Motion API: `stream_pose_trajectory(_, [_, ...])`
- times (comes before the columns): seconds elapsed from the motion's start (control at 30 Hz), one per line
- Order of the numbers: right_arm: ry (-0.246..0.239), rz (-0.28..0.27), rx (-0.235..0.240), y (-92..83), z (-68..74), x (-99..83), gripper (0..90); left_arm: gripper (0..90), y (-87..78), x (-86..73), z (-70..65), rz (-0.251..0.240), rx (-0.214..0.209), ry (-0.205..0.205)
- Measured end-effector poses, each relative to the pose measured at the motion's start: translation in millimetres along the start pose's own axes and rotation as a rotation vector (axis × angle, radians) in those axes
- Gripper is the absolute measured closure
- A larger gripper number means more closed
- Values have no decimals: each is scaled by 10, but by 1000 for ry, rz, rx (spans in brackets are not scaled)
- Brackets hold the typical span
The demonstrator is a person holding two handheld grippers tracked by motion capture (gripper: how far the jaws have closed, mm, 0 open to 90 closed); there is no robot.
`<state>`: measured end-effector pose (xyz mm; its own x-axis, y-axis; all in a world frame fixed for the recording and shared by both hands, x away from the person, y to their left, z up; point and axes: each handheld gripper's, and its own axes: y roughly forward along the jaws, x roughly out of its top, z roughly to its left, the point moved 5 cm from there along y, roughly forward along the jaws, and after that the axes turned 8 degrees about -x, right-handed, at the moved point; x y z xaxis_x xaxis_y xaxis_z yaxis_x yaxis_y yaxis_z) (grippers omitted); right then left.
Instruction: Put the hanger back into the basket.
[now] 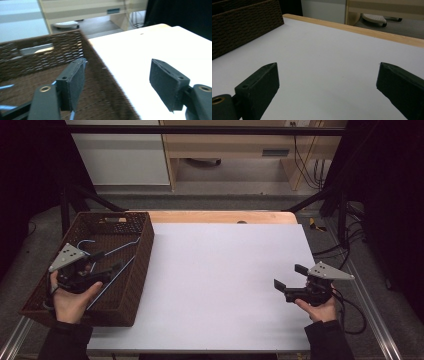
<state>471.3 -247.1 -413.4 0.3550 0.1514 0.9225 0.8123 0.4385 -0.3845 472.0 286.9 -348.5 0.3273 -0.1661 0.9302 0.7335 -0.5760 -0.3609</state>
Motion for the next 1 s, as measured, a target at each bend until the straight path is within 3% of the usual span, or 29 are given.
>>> stream_pose_trajectory(0.1, [-4, -1, -1, -2, -1, 0, 47, 232, 53, 9, -178, -16, -34, 22])
stream_pose_trajectory(0.3, [-4, -3, 3, -10, -2, 1, 45, 173, 195, -12, -474, -23, -61, 83])
stream_pose_trajectory(0.53, [-7, -5, 4, -10, 3, -3, 43, 130, 448, -139, -729, -2, -120, 100])
stream_pose_trajectory(0.77, [-3, -1, 5, -3, 7, -20, 42, 104, 645, -320, -872, 24, -157, 93])
stream_pose_trajectory(1.0, [-10, 8, 10, 7, 13, -41, 44, 89, 697, -443, -906, 48, -177, 64])
